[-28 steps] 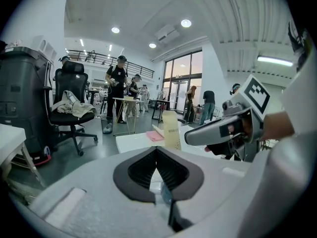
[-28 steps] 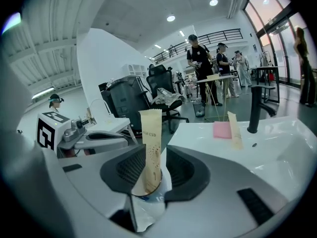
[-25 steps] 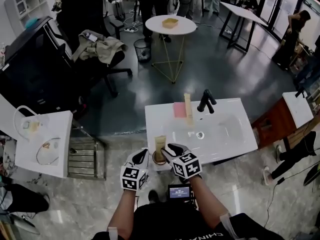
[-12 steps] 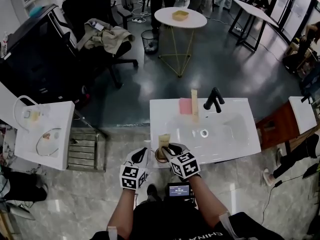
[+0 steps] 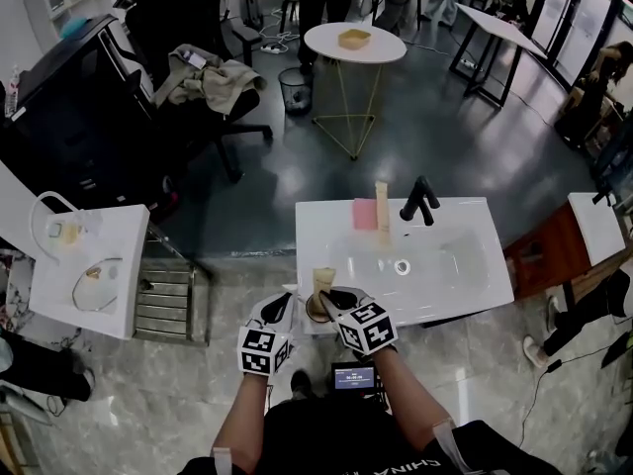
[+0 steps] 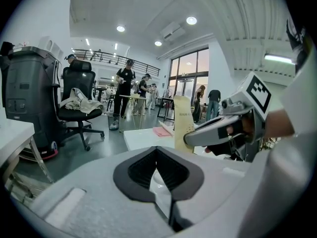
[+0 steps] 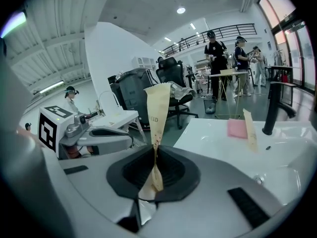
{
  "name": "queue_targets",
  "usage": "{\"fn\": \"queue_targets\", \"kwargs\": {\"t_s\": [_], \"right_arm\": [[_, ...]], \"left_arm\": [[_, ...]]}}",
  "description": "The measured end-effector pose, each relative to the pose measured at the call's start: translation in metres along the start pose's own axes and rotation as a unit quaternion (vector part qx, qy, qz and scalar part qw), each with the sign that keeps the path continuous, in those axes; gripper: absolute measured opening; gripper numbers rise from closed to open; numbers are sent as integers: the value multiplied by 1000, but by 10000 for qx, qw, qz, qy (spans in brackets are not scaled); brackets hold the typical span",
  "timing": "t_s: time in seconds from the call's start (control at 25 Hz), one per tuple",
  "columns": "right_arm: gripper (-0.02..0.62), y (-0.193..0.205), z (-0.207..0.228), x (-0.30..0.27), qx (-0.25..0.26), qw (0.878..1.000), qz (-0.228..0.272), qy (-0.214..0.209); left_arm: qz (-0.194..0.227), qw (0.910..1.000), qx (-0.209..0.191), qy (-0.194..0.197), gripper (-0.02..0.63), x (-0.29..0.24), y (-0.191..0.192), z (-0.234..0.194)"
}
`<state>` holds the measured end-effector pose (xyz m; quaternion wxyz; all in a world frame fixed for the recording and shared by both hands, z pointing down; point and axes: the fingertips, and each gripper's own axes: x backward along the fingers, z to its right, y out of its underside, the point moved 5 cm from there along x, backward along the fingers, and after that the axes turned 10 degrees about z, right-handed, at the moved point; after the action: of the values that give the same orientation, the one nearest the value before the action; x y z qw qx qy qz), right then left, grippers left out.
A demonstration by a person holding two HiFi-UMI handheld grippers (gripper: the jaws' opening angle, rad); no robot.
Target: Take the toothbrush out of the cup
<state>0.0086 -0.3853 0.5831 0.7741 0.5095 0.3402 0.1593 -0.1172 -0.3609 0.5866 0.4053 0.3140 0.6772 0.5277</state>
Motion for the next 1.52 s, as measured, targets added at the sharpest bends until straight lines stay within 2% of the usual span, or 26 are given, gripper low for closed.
{"fn": "queue_targets", "kwargs": {"t_s": [0.68,0.92,1.2,1.52], "right_arm": [[28,-43,-5,29,147,9979,617,85],[28,-60,-1,47,60,9941,1072,135],[28,-68,21,76,30,9856,1505,775],[28,-48,41,98,7,9798,1369,1456]], "left_arm": [[146,9992,-256,277,9,-2,-19,15],[203,9983,-367,416,9,-9,-25,23],[200,9968,-449,625,9,-19,-24,39],[184,9956,-454,804,9,-26,-22,53]]}}
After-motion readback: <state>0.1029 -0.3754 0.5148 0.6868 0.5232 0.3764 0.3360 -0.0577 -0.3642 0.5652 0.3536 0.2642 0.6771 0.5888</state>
